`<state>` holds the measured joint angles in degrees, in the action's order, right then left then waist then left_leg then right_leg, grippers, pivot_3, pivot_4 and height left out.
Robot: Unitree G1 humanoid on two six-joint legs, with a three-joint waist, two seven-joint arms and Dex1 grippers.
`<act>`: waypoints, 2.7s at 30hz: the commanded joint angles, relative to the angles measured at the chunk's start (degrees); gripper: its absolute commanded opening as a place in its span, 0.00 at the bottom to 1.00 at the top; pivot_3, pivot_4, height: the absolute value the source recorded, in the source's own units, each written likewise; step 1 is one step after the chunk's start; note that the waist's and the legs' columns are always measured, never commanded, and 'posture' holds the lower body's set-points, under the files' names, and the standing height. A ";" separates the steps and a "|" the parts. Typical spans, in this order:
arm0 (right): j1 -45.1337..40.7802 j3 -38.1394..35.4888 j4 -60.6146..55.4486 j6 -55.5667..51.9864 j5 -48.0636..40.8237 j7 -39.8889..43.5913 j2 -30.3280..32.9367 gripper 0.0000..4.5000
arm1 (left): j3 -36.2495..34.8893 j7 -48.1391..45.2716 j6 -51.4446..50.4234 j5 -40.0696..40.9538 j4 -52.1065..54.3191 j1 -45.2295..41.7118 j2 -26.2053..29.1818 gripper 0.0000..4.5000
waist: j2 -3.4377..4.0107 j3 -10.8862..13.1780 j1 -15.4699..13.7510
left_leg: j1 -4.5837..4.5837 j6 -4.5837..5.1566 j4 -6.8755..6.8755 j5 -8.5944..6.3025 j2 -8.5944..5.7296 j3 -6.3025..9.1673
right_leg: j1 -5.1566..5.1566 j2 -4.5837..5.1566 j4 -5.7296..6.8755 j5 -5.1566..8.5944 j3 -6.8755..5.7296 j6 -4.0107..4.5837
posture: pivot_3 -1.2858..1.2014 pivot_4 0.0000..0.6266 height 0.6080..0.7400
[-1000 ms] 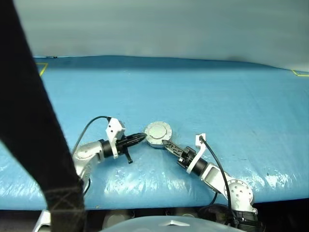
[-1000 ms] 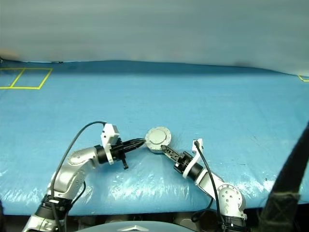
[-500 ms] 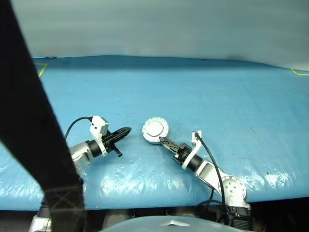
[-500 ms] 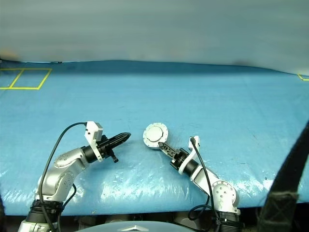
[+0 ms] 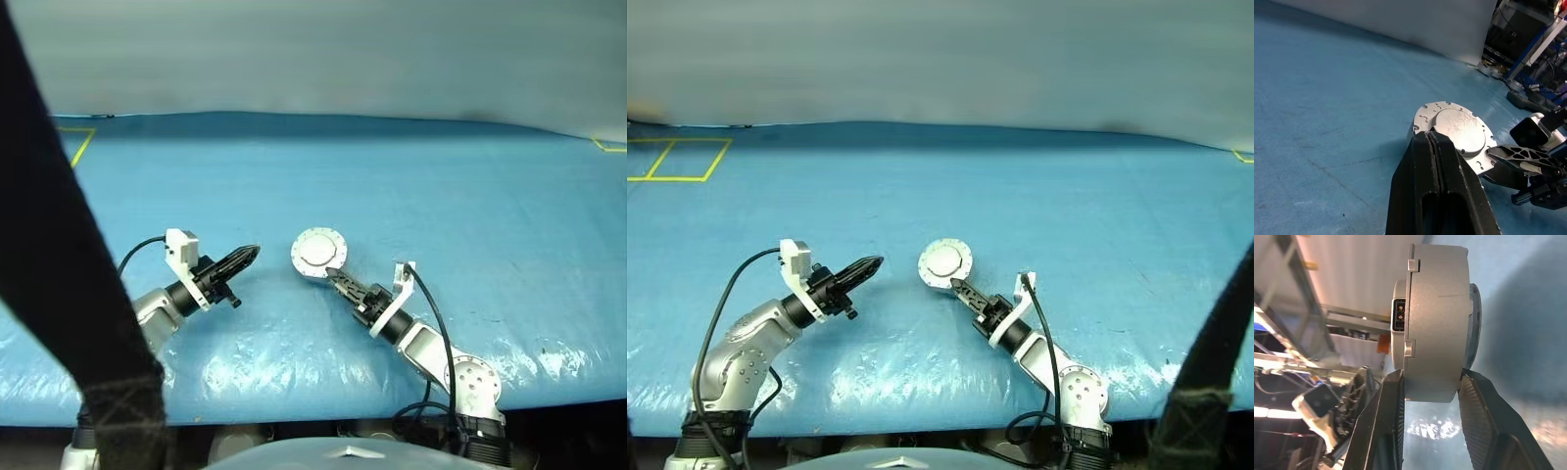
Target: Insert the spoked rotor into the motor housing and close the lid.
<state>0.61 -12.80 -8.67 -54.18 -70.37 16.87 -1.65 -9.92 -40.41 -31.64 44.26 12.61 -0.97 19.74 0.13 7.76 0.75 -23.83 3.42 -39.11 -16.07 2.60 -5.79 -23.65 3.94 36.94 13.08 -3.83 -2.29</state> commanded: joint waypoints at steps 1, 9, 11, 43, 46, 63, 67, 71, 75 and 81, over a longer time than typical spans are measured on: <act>-2.59 -0.38 -4.69 -0.49 -9.15 0.17 -1.37 0.28 | -4.08 1.11 -3.71 9.23 4.44 -0.03 -1.00 0.00 | -0.01 0.01 0.00 | 0.00 0.00 0.00 0.00 0.00 0.00 | 0.00 0.00 0.00 0.00 0.00 0.00 | 0.52 0.24 1.00; -3.73 3.11 -6.33 -1.78 -13.68 -2.78 -0.41 0.28 | -6.77 3.67 -7.22 22.48 6.54 3.70 -5.03 0.35 | 0.00 0.01 -0.02 | 0.00 0.02 0.00 -0.01 -0.02 -0.02 | 0.02 -0.02 -0.01 -0.03 0.04 -0.05 | 0.52 0.24 1.00; -3.88 3.82 -6.51 -1.95 -14.24 -2.85 0.18 0.28 | -6.50 4.78 -7.54 23.10 5.58 4.94 -5.61 0.49 | 0.00 0.01 -0.02 | 0.01 0.01 -0.01 -0.01 -0.02 -0.01 | 0.04 -0.03 -0.01 -0.03 0.04 -0.05 | 0.52 0.24 1.00; -3.34 9.78 -10.05 -0.05 -17.45 -3.55 6.11 0.28 | -2.85 8.93 -12.67 28.26 -3.35 0.17 -11.99 1.00 | -0.04 0.00 -0.09 | 0.02 0.12 -0.07 -0.06 0.01 -0.01 | 0.04 -0.21 -0.01 -0.05 0.15 -0.06 | 0.52 0.24 1.00; -3.45 9.99 -9.84 0.08 -17.13 -3.58 6.19 0.28 | -1.79 8.16 -12.95 28.17 -3.13 -0.22 -13.08 1.00 | -0.04 0.00 -0.17 | 0.00 0.09 -0.11 -0.05 -0.03 -0.01 | 0.06 -0.17 -0.03 -0.06 0.15 -0.08 | 0.52 0.24 1.00; -3.41 10.19 -8.83 1.19 -15.72 -4.91 5.89 0.28 | 0.76 9.03 -9.46 22.01 -6.14 -4.35 -17.02 0.63 | -0.08 0.02 -0.20 | -0.02 0.13 -0.19 -0.06 -0.04 -0.04 | 0.08 -0.19 -0.04 -0.10 0.20 -0.13 | 0.52 0.24 1.00; -3.60 10.48 -8.73 1.69 -15.18 -5.10 5.86 0.28 | 1.18 13.12 -7.33 17.68 -7.02 -4.89 -17.82 0.59 | -0.08 0.02 -0.13 | -0.03 0.16 -0.20 -0.08 -0.04 -0.05 | 0.07 -0.20 -0.04 -0.11 0.21 -0.15 | 0.52 0.24 1.00; -3.65 11.41 -9.91 4.18 -9.54 -5.34 6.16 0.28 | 1.09 9.64 -7.75 19.07 -6.37 -5.06 -17.89 0.59 | -0.08 0.02 -0.03 | -0.03 0.14 -0.19 -0.07 -0.02 -0.06 | 0.04 -0.22 -0.04 -0.10 0.22 -0.15 | 0.52 0.24 1.00; -3.07 12.77 -11.33 9.60 -1.03 -3.28 5.56 0.28 | 0.53 13.31 -6.19 17.90 -6.78 -5.62 -19.25 0.59 | -0.08 0.02 -0.11 | -0.03 0.15 -0.19 -0.08 -0.02 -0.06 | 0.04 -0.22 -0.02 -0.11 0.24 -0.15 | 0.52 0.24 1.00; -3.47 11.67 -9.30 6.71 -6.26 -3.27 4.35 0.57 | -1.01 13.98 -4.30 18.13 -6.70 -6.41 -20.21 0.59 | -0.10 0.02 -0.14 | -0.04 0.10 -0.22 -0.04 -0.03 -0.07 | 0.07 -0.21 -0.04 -0.12 0.24 -0.17 | 0.52 0.24 1.00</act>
<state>-1.79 -0.68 -15.43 -47.04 -72.43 12.12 3.69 -9.42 -26.77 -38.08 62.92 4.75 -6.21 -0.35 0.02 7.78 0.60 -23.87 3.52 -39.33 -16.12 2.57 -5.86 -23.59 3.73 36.89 12.96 -3.59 -2.46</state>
